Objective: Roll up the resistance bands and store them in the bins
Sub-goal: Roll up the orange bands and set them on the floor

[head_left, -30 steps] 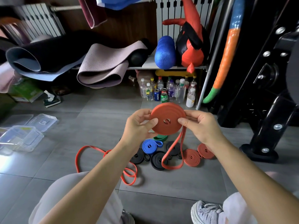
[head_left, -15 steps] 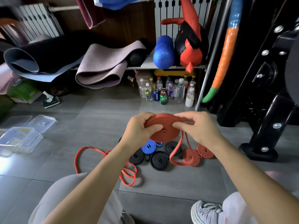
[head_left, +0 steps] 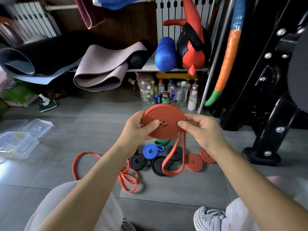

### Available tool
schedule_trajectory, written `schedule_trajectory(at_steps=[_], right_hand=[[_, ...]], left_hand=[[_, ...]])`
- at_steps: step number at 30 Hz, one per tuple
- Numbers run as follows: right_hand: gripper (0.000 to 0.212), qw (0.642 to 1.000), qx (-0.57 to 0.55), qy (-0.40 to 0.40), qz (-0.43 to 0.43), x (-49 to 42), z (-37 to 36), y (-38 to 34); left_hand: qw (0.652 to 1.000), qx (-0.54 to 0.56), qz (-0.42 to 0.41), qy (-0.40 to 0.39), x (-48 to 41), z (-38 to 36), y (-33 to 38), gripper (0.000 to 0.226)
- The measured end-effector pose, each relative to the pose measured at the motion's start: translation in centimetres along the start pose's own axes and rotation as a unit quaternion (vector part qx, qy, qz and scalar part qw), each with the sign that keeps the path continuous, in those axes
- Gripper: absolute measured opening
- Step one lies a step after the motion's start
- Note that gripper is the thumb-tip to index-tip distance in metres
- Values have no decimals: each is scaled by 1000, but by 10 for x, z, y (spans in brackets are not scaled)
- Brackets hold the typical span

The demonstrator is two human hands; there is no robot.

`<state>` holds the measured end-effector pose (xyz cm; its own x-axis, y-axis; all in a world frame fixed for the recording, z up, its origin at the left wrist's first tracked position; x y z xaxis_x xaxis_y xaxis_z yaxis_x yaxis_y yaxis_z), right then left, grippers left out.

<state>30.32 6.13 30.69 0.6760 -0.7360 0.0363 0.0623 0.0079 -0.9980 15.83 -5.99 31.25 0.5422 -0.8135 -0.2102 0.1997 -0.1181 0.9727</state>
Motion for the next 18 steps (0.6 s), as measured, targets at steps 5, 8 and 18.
schedule_trajectory(at_steps=[5, 8, 18], right_hand=[[22, 984, 176, -19, 20, 2, -11, 4], [25, 980, 194, -28, 29, 5, -15, 4], [26, 999, 49, 5, -12, -4, 2, -2]], left_hand=[[934, -315, -140, -92, 4, -3, 11, 49], [928, -332, -122, -117, 5, -3, 8, 19], [998, 4, -9, 63, 0, 18, 5, 19]])
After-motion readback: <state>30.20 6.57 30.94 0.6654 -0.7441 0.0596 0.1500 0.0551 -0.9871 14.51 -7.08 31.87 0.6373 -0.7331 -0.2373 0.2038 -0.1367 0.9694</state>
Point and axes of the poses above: each hand's wrist, its own x-axis away from the middle knuckle, its own z-axis out of the back of the hand, y = z × x, the point moved 6 cm from there along -x, towards the middle knuckle, and after that the axes turned 13 degrees about -z, right-handed, at the moved point
